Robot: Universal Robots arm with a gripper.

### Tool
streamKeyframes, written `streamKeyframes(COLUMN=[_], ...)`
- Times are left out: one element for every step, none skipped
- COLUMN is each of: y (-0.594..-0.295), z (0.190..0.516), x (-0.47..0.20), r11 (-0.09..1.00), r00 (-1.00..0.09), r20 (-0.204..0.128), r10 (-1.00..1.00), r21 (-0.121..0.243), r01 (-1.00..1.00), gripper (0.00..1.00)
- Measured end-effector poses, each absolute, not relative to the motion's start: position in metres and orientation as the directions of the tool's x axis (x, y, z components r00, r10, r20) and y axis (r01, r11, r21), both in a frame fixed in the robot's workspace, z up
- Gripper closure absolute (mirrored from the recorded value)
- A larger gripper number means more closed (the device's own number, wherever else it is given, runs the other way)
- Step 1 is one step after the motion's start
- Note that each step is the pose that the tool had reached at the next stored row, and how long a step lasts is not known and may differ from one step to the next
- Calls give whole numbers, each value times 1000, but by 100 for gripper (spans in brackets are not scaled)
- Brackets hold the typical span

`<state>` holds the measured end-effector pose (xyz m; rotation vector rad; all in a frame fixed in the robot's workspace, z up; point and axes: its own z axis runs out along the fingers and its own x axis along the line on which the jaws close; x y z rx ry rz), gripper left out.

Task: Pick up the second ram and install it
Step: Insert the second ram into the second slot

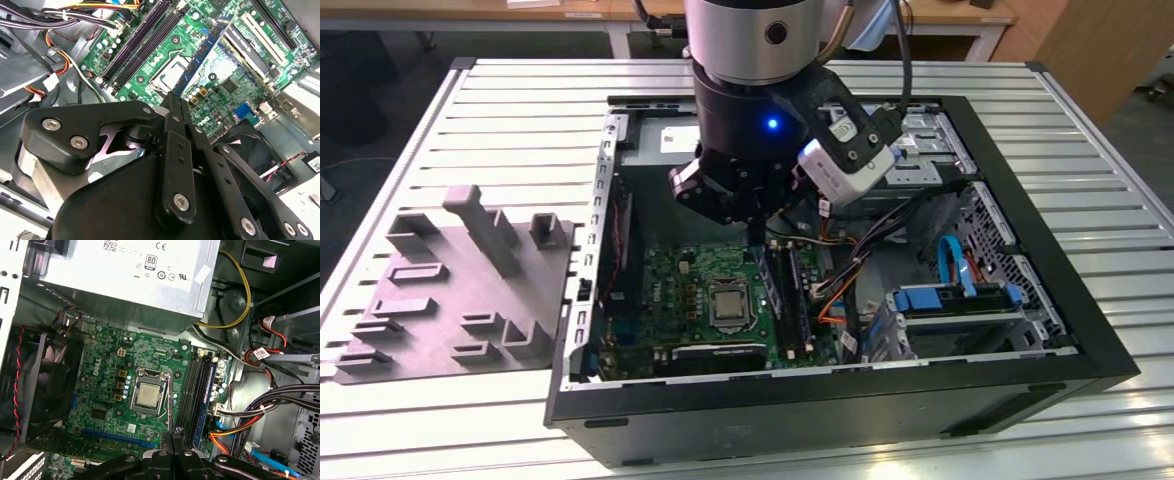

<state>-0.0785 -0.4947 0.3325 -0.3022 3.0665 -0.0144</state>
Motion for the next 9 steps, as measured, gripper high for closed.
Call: streamKeyframes(y=[-495,-495,-495,-495,-495,-495,-495,-495,-495], z=[332,332,332,332,332,332,332,332,332], x=[-79,-79,-79,-79,-79,-79,-79,-79,-79], r11=[981,981,981,981,981,981,981,981,981], r00=[-979,-979,-979,-979,-979,-979,-979,-979,-979], r20=[-59,-59,-59,-59,-59,-59,-59,-59,-59], r10=[-194,-194,-194,-194,-194,-194,-194,-194,-194], r21=[-15,-15,-15,-15,-15,-15,-15,-15,-15], r01=[-194,-194,-194,-194,-194,-194,-194,-194,-194], gripper=[89,89,89,89,89,89,89,89,89])
